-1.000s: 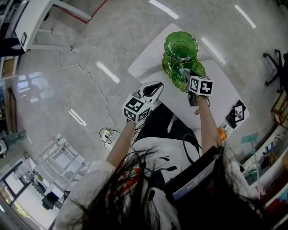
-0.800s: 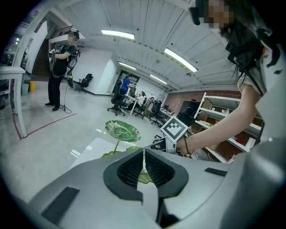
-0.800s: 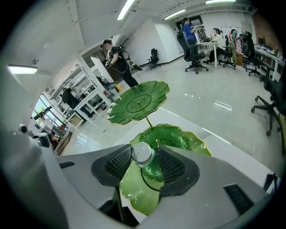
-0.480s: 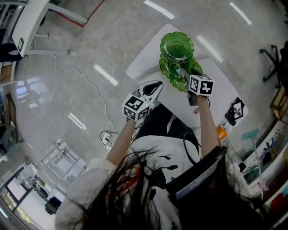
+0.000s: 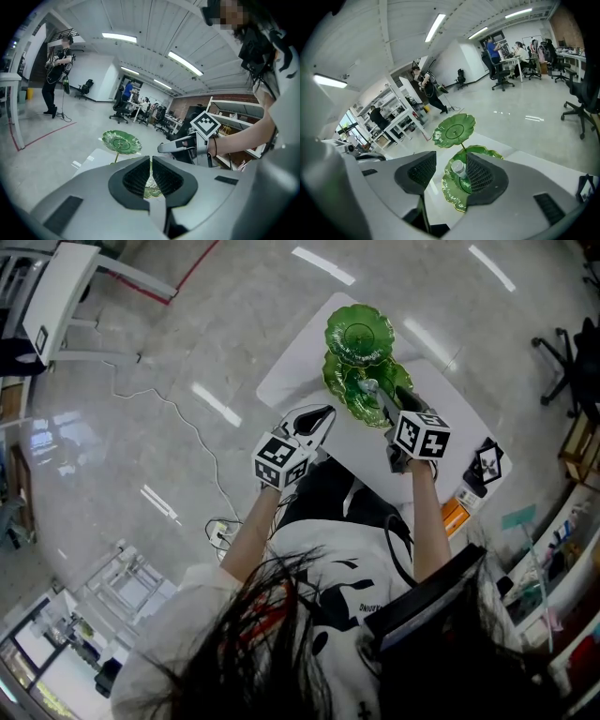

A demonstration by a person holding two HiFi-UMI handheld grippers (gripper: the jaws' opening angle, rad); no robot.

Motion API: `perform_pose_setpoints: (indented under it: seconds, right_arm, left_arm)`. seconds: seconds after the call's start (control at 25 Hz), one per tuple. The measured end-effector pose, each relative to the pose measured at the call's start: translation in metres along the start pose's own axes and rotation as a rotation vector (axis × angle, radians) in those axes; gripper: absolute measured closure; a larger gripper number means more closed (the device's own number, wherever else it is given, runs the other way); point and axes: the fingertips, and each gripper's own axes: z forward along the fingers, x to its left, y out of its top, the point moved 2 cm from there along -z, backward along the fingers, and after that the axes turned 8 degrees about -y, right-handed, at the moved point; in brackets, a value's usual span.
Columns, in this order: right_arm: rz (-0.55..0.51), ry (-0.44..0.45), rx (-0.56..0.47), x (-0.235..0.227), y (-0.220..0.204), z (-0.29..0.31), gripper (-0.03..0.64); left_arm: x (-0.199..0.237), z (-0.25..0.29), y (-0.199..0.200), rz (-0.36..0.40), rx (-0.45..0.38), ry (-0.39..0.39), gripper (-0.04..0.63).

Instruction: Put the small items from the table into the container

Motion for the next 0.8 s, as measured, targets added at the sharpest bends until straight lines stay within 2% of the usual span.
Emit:
perform_pose_setpoints:
  seconds: [0.28, 0.56, 0.8]
  right_arm:
    - [-0.024, 0.022, -0.071, 0.008, 0.002, -0.048, 0.416]
    - [-0.004, 0.000, -0.141, 0.002, -0.005, -0.095, 0.520]
    - [0.000, 0.023, -0.173, -0.005, -0.012, -0.125, 0.555]
  left_arm:
    - [-0.025, 0.003, 0.014, 0.018, -0.027, -0.015, 0.586]
    - [-0.055, 0.005, 0.023, 0.020, -0.049, -0.004, 0.586]
    - [-0.084, 0.011, 0.026, 0.017, -0.076, 0.003, 0.586]
